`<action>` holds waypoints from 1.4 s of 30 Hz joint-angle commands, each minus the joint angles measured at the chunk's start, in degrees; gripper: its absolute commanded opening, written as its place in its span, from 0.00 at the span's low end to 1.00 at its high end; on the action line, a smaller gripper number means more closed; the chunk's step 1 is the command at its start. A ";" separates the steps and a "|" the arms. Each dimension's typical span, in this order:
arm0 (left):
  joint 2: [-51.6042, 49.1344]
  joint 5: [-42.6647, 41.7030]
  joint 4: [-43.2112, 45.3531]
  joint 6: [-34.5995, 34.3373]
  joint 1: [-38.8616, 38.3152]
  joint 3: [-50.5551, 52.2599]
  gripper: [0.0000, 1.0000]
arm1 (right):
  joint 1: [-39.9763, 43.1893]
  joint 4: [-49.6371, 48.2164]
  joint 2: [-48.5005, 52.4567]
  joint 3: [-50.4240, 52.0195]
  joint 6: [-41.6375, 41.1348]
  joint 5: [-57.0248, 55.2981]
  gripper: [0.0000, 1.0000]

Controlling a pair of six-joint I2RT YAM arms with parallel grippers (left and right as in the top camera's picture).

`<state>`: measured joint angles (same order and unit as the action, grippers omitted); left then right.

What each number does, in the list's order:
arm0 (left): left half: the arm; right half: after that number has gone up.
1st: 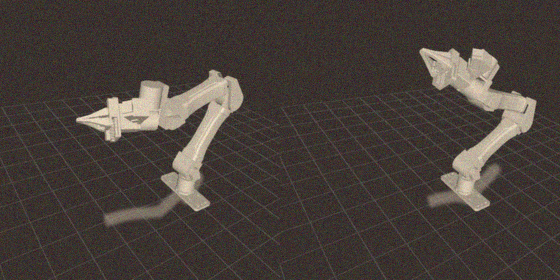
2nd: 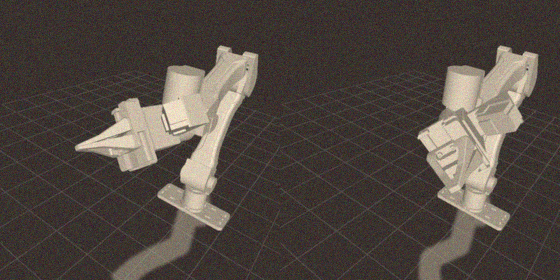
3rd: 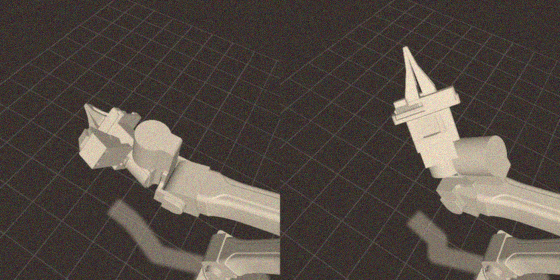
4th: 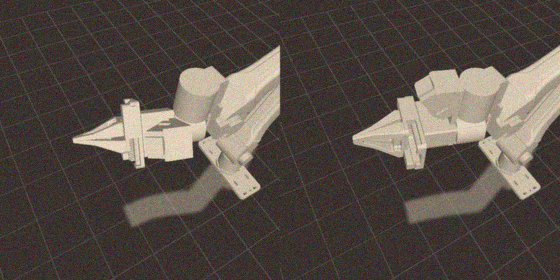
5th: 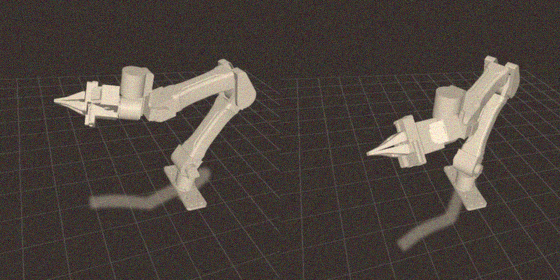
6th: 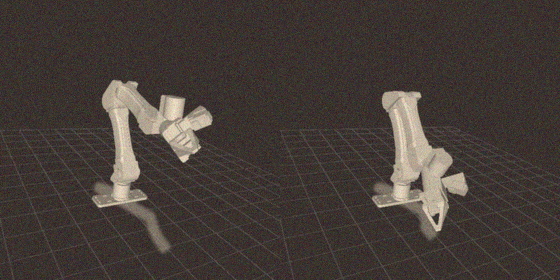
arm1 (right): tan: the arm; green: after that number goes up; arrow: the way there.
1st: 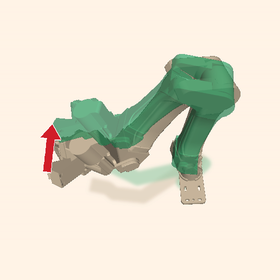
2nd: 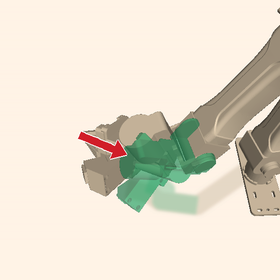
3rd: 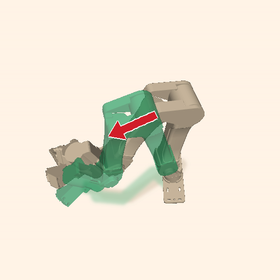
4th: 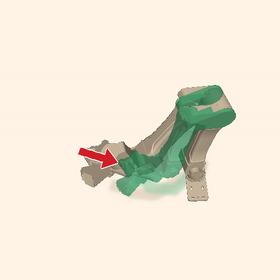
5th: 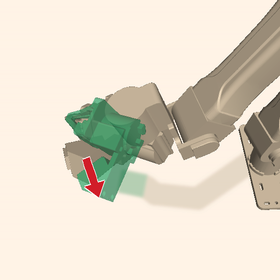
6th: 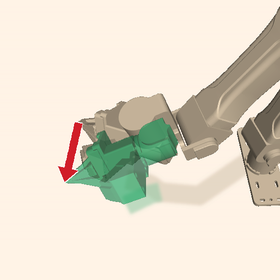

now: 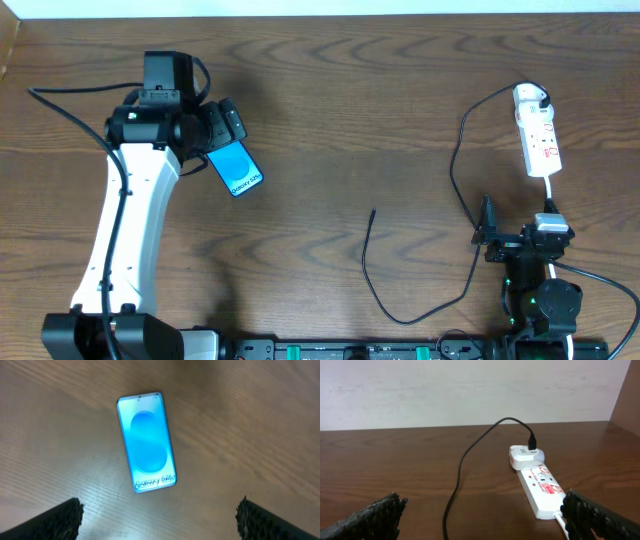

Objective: Plug charger to phone and switch on socket
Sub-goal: 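Move the left gripper over the blue phone and lower onto it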

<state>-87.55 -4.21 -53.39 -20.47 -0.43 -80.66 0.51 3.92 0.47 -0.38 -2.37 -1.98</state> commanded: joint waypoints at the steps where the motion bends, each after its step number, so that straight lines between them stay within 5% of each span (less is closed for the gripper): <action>1: -2.64 -0.35 -3.45 -2.56 2.64 -6.32 0.98 | 0.15 0.17 -0.17 0.07 -0.37 -0.44 0.99; 9: -17.70 -1.42 -15.93 -3.19 4.42 -22.03 0.98 | 0.15 0.17 -0.17 0.07 -0.37 -0.46 0.99; 20: -32.41 -3.10 -12.26 -3.87 4.24 -23.43 0.98 | 0.15 0.17 -0.17 0.07 -0.37 -0.44 0.99; 42: -33.11 -0.35 -3.28 -5.60 1.90 -13.25 0.98 | 0.15 0.17 -0.17 0.07 -0.37 -0.44 0.99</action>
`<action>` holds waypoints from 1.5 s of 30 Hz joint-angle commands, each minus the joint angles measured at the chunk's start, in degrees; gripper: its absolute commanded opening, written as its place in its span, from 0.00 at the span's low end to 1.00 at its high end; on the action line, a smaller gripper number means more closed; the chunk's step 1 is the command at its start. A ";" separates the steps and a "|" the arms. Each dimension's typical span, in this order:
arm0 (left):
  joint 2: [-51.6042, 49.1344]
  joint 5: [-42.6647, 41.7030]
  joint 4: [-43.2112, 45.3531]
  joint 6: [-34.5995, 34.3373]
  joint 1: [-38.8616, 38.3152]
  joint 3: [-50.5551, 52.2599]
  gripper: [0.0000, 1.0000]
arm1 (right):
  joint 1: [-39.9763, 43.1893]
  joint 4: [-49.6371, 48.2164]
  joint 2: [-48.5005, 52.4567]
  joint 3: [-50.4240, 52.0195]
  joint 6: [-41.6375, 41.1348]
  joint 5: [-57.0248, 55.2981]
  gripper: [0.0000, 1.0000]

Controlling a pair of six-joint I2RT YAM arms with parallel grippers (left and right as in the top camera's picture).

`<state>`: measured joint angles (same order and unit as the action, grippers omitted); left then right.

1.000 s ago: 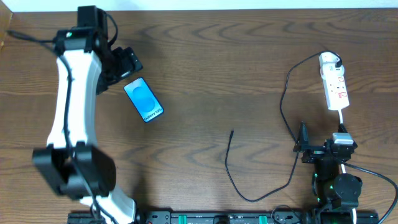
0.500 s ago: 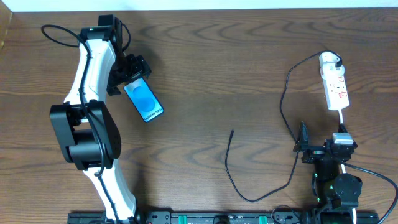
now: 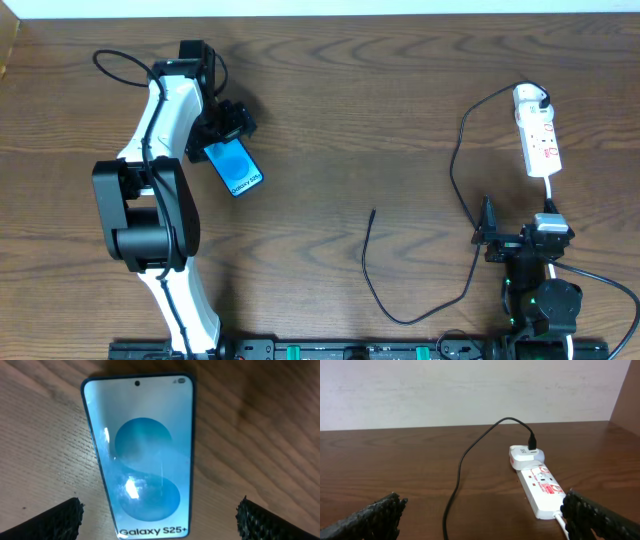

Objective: Plug charger to phone and switch on socket
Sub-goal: 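Move the left gripper over the blue phone and lower onto it, then close the left gripper on the phone's bottom edge and lift it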

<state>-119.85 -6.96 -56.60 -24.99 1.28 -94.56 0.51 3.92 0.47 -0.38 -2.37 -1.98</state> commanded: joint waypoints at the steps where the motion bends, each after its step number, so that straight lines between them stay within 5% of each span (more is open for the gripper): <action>1: -0.81 2.49 -0.07 -1.11 0.20 0.66 0.98 | 0.15 0.17 -0.17 0.07 -0.37 -0.44 0.99; 45: -0.83 2.47 8.39 -5.75 0.13 10.54 0.98 | 0.15 0.17 -0.17 0.07 -0.37 -0.44 0.99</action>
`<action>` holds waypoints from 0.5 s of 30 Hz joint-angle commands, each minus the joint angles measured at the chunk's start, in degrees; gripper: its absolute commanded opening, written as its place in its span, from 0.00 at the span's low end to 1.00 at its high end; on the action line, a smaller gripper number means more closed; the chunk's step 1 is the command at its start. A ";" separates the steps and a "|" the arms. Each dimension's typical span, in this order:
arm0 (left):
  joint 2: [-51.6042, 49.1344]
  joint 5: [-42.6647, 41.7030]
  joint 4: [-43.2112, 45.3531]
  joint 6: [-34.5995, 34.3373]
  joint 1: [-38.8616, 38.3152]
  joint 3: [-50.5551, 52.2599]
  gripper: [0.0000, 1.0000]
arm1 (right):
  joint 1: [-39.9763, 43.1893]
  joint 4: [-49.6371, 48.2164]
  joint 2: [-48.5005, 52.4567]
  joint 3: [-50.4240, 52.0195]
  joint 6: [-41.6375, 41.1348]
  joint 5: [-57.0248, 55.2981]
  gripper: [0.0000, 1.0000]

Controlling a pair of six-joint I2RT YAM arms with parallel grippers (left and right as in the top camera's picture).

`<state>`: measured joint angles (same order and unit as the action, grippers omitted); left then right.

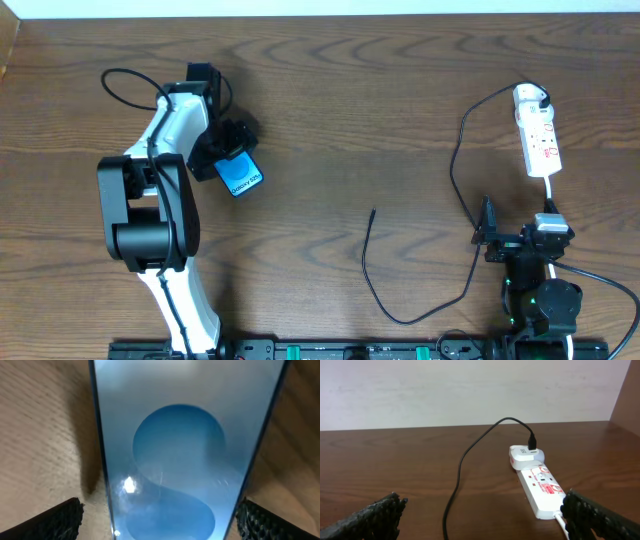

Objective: Plug charger to phone and switch on socket
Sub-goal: 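Close the left gripper on the phone's bottom edge and lift it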

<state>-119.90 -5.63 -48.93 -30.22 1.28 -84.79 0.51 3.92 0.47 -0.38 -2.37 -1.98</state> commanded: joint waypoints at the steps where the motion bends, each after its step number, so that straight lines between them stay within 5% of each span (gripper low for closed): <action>1: -0.79 1.11 1.09 -0.52 0.13 0.81 0.98 | 0.15 0.17 -0.17 0.07 -0.37 -0.44 0.99; 15: -0.79 1.14 4.13 -0.50 0.13 1.33 0.98 | 0.15 0.17 -0.17 0.07 -0.37 -0.44 0.99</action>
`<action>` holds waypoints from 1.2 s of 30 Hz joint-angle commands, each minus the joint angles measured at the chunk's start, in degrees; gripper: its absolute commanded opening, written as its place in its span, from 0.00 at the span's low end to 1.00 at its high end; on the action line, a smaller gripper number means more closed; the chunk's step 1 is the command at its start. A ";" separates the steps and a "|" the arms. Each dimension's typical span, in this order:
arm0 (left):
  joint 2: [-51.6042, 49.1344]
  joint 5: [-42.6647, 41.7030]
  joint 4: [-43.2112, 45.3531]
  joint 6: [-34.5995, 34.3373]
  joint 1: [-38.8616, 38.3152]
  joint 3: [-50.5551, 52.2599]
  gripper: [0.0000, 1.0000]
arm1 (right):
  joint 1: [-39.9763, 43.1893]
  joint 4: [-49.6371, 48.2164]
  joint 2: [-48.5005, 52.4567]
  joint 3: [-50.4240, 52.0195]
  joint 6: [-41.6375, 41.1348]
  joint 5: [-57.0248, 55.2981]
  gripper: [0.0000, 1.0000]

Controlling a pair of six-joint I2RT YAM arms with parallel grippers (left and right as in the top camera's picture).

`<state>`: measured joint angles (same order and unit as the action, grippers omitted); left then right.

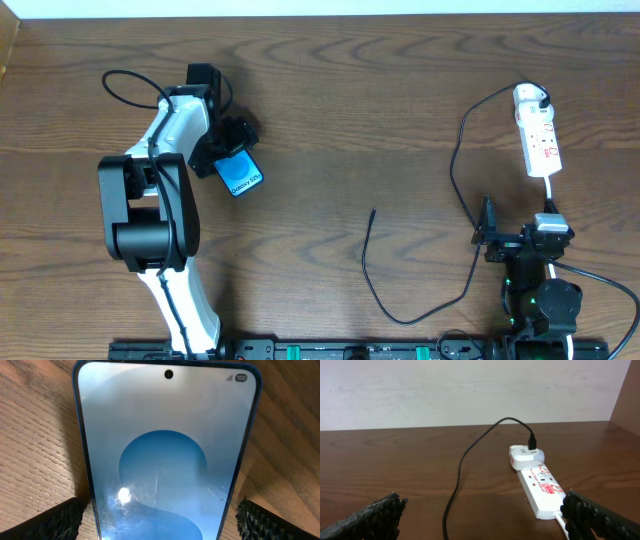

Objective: Plug charger to phone and switch on socket
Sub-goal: 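Close the left gripper on the phone's bottom edge and lift it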

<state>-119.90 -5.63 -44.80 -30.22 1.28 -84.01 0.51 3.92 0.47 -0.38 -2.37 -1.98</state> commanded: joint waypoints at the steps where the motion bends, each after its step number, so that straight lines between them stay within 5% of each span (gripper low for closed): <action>1: -0.79 1.14 -0.04 -0.48 0.13 0.55 0.98 | 0.15 0.17 -0.17 0.07 -0.37 -0.44 0.99; 36: -0.79 1.16 0.81 -0.50 -1.16 2.32 0.98 | 0.15 0.17 -0.17 0.07 -0.37 -0.44 0.99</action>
<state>-119.90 -3.90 -44.01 -30.22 0.30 -83.11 0.51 3.92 0.47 -0.38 -2.37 -1.98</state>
